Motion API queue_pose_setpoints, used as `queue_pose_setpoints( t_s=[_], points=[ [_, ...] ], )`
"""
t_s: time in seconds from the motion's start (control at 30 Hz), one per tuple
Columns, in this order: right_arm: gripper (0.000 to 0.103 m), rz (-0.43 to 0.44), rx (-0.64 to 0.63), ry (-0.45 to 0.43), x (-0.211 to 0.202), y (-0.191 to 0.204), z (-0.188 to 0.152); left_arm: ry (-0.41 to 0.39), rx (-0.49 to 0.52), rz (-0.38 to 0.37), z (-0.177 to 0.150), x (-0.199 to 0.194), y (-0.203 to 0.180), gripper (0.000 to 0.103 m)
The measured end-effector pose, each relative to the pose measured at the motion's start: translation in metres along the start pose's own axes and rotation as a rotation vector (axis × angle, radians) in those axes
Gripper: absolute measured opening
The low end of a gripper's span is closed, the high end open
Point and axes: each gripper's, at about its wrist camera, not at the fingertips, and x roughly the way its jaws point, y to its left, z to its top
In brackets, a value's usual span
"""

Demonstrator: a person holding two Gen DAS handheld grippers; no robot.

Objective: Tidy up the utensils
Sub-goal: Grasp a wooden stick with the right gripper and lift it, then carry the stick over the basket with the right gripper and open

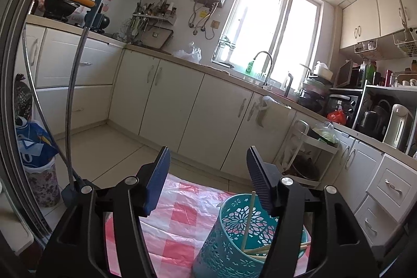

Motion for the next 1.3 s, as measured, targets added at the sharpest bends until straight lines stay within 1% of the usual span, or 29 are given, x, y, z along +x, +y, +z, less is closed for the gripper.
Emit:
queue_pose_setpoints(
  t_s=[0.07,0.13,0.17,0.2,0.23,0.3,0.37,0.43,0.5,0.57,0.63,0.77,0.87,1.03,1.2,1.3],
  points=[
    [0.006,0.063,0.122,-0.125,-0.022,-0.017,0.011,-0.003,-0.001,0.006,0.000,-0.001,0.000,0.059],
    [0.006,0.190,0.252,-0.314,-0.051,-0.031,0.020,-0.007,-0.003,0.014,-0.001,-0.003,0.001,0.059],
    [0.006,0.248,0.300,-0.413,-0.065,-0.034,0.022,-0.008,-0.011,0.021,-0.002,-0.005,0.003,0.059],
    [0.006,0.290,0.325,-0.492,-0.076,-0.034,0.025,-0.009,-0.019,0.026,-0.003,-0.007,0.004,0.060],
    [0.006,0.316,0.338,-0.571,-0.087,-0.031,0.028,-0.011,-0.026,0.032,-0.004,-0.009,0.006,0.060],
    [0.006,0.339,0.334,-0.717,-0.105,-0.020,0.036,-0.015,-0.024,0.040,-0.005,-0.011,0.006,0.060],
    [0.006,0.340,0.320,-0.834,-0.115,-0.004,0.044,-0.017,-0.018,0.042,-0.004,-0.011,0.007,0.060],
    [0.006,0.330,0.302,-0.910,-0.128,0.001,0.048,-0.026,-0.016,0.047,-0.002,-0.012,0.008,0.061],
    [0.006,0.310,0.287,-0.998,-0.134,0.011,0.053,-0.040,-0.021,0.057,0.002,-0.012,0.011,0.061],
    [0.006,0.288,0.267,-1.062,-0.134,0.019,0.063,-0.048,-0.025,0.063,0.006,-0.011,0.015,0.061],
    [0.006,0.289,0.258,-1.080,-0.136,0.016,0.066,-0.051,-0.026,0.066,0.009,-0.009,0.019,0.061],
    [0.006,0.291,0.257,-1.073,-0.112,0.020,0.078,-0.061,-0.039,0.070,0.015,-0.010,0.025,0.061],
    [0.006,0.273,0.240,-1.028,-0.089,0.029,0.083,-0.072,-0.042,0.073,0.018,-0.013,0.027,0.062],
    [0.006,0.222,0.171,-0.919,-0.054,0.045,0.075,-0.069,-0.052,0.065,0.020,-0.015,0.031,0.062],
    [0.006,0.190,0.136,-0.835,-0.038,0.045,0.069,-0.076,-0.053,0.059,0.020,-0.019,0.032,0.062],
    [0.006,0.205,0.110,-0.800,-0.039,0.047,0.064,-0.076,-0.062,0.061,0.020,-0.020,0.033,0.062]
  ],
)
